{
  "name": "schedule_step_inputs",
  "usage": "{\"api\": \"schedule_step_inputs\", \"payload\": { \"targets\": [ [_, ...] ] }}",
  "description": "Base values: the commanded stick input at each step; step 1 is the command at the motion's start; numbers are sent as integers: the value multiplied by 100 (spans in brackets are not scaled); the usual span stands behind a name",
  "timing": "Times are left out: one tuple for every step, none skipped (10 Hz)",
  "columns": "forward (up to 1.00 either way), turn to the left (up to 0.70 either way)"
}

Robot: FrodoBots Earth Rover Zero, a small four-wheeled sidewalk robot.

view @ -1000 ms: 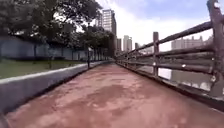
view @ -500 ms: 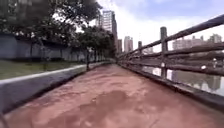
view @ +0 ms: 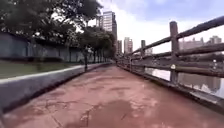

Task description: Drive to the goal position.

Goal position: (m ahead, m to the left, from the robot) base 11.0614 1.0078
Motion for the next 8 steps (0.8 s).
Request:
{"api": "schedule_step_inputs", "payload": {
  "targets": [
    [97, 0],
    [97, 0],
    [97, 0],
    [97, 0],
    [97, 0],
    [97, 0],
    [97, 13],
    [97, 30]
  ]
}}
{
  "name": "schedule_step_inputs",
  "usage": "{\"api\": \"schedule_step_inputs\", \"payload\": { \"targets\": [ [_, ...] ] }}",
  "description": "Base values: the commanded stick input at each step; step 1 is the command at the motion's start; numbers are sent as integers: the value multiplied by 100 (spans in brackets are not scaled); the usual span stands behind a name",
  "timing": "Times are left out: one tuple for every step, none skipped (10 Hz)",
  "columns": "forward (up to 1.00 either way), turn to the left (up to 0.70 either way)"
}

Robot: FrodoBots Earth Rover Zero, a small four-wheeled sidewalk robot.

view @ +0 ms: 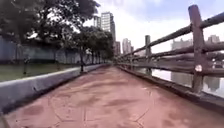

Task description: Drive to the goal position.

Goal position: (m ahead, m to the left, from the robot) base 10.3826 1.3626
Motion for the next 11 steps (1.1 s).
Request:
{"api": "schedule_step_inputs", "payload": {
  "targets": [
    [97, 1],
    [97, 0],
    [97, 0],
    [97, 0],
    [97, 0],
    [97, 0],
    [97, 0],
    [97, 0],
    [97, 0],
    [97, 0],
    [97, 0]
  ]
}}
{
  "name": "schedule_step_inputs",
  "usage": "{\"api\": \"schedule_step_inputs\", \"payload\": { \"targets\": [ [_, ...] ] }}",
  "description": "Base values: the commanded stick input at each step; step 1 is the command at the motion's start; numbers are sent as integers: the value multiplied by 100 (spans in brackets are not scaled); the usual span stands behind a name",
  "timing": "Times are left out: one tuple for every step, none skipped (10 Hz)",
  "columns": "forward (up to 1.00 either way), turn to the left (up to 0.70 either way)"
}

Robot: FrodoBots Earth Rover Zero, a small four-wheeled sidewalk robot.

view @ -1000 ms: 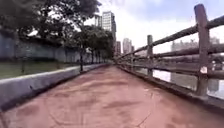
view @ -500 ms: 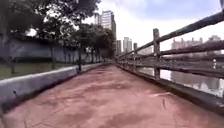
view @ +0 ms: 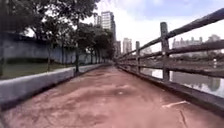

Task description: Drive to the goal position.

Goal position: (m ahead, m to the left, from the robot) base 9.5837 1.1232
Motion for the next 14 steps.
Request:
{"api": "schedule_step_inputs", "payload": {
  "targets": [
    [97, 0],
    [97, 0],
    [97, 0],
    [97, 0],
    [97, 0],
    [97, 0],
    [97, 0],
    [97, 0],
    [97, 0],
    [97, 0],
    [97, 0],
    [97, 3],
    [97, 15],
    [97, 21]
  ]
}}
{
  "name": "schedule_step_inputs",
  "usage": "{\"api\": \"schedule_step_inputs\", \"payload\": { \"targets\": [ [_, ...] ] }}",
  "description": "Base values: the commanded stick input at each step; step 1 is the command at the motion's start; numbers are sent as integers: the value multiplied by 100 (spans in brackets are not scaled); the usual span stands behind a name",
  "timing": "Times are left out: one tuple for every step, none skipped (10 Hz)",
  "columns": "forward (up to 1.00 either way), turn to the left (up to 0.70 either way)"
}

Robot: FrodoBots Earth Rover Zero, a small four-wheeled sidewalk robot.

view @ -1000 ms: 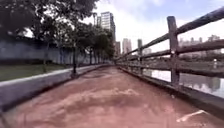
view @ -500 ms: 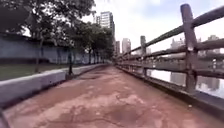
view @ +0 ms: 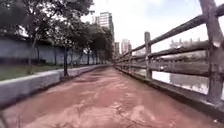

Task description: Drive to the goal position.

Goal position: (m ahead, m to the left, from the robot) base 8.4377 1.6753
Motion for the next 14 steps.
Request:
{"api": "schedule_step_inputs", "payload": {
  "targets": [
    [97, 23],
    [97, 15],
    [97, 0],
    [97, 0],
    [97, 0],
    [97, 0],
    [97, 6],
    [97, 19],
    [97, 26],
    [97, 12],
    [97, 0],
    [97, 0],
    [97, 0],
    [97, 0]
  ]
}}
